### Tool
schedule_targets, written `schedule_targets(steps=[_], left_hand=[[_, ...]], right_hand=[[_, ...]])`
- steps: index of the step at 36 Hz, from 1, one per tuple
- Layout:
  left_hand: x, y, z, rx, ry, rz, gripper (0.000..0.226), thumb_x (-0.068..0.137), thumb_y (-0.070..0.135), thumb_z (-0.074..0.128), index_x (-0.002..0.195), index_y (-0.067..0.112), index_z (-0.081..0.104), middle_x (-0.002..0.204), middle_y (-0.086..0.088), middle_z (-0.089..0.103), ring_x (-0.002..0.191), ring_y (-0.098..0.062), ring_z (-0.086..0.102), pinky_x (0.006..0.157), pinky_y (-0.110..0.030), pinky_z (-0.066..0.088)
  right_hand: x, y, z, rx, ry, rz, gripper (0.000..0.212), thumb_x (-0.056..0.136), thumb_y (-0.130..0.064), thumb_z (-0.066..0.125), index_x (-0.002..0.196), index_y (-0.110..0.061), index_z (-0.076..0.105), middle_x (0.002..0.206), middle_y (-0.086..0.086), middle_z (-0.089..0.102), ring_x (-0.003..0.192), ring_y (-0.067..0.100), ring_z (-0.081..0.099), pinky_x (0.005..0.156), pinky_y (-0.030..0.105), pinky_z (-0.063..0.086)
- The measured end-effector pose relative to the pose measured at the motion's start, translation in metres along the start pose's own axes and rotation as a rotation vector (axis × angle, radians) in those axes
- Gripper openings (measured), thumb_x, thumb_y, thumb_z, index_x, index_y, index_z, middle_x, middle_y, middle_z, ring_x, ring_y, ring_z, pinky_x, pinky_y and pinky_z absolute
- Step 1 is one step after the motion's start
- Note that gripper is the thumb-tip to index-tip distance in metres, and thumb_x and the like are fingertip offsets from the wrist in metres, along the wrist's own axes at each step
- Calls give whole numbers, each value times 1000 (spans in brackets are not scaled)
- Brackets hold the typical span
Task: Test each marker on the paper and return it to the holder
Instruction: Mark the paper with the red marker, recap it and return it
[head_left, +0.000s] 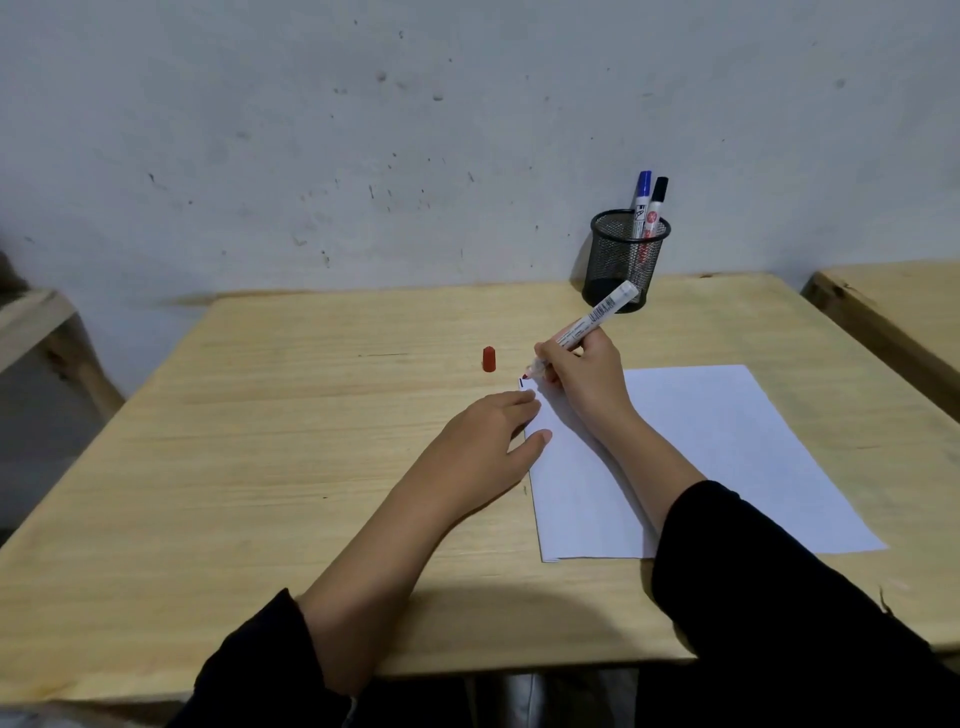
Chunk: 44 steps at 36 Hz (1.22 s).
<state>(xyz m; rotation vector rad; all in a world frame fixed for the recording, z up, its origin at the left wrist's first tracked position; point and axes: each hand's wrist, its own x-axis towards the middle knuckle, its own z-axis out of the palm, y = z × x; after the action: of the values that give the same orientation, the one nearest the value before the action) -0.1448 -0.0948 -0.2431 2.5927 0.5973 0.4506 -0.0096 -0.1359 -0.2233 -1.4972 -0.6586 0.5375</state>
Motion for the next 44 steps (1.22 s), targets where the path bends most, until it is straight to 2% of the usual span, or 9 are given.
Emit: schedule_targets(steps=[5, 14, 18, 22, 28, 31, 35, 41, 44], left_hand=[[0, 1, 0, -21, 11, 8, 36, 95, 36, 47, 120, 13, 60, 130, 6, 57, 120, -11, 50, 90, -27, 45], [0, 0, 1, -22, 13, 4, 35, 95, 36, 47, 119, 15, 60, 128, 7, 58, 116, -11, 52, 82, -23, 41], [-2, 3, -2, -31, 0, -10, 38, 95, 35, 47, 125, 13, 59, 135, 5, 56, 123, -11, 49, 94, -31, 45], [-2, 5, -4, -27, -3, -14, 35, 95, 33, 47, 116, 8, 61, 123, -1, 60, 112, -15, 54, 91, -39, 47], [-2, 6, -4, -39, -11, -13, 35, 95, 33, 48, 119, 11, 61, 123, 2, 60, 113, -14, 54, 90, -34, 47], [-2, 8, -5, -40, -7, -27, 36, 95, 32, 48, 119, 8, 61, 125, -2, 60, 115, -15, 52, 93, -34, 46], [-2, 7, -4, -44, -3, -27, 37, 95, 33, 49, 120, 9, 60, 131, 0, 57, 122, -10, 47, 95, -26, 40], [0, 4, -6, -53, -39, -39, 45, 95, 36, 49, 134, 15, 52, 146, 5, 45, 135, -8, 38, 106, -23, 34], [4, 5, -10, -67, -69, -49, 44, 93, 36, 52, 130, 13, 56, 141, 5, 48, 130, -11, 44, 99, -21, 37]], right_hand=[[-1, -2, 0, 47, -14, 3, 13, 86, 1, 55, 99, 1, 54, 69, 5, 53, 44, -6, 56, 46, 7, 44], [3, 3, 1, -20, -11, -28, 6, 84, -1, 54, 90, -2, 53, 65, 4, 56, 46, -3, 57, 47, 7, 44], [7, 7, 0, -108, 1, -43, 7, 85, -8, 56, 88, -3, 52, 71, 2, 54, 59, 4, 56, 54, 13, 45], [9, 9, 0, -132, 4, -41, 7, 84, -9, 56, 86, -4, 51, 78, 8, 53, 67, 13, 50, 53, 12, 44], [9, 9, -1, -118, -2, -40, 6, 83, -8, 55, 86, -5, 52, 79, 11, 55, 69, 15, 52, 50, 11, 44], [8, 7, -2, -29, 3, -1, 4, 83, -6, 55, 86, -4, 53, 70, 6, 54, 60, 12, 52, 49, 13, 46], [7, 6, -5, 190, 17, 105, 7, 83, -3, 56, 80, -7, 51, 63, 7, 52, 52, 13, 48, 54, 27, 45], [6, 1, -11, 382, 43, 163, 7, 87, -5, 60, 92, -1, 57, 66, 7, 54, 54, 11, 50, 50, 18, 48], [5, -6, -15, 448, 41, 142, 7, 86, -4, 62, 92, 0, 60, 66, 6, 55, 54, 8, 52, 52, 14, 49]])
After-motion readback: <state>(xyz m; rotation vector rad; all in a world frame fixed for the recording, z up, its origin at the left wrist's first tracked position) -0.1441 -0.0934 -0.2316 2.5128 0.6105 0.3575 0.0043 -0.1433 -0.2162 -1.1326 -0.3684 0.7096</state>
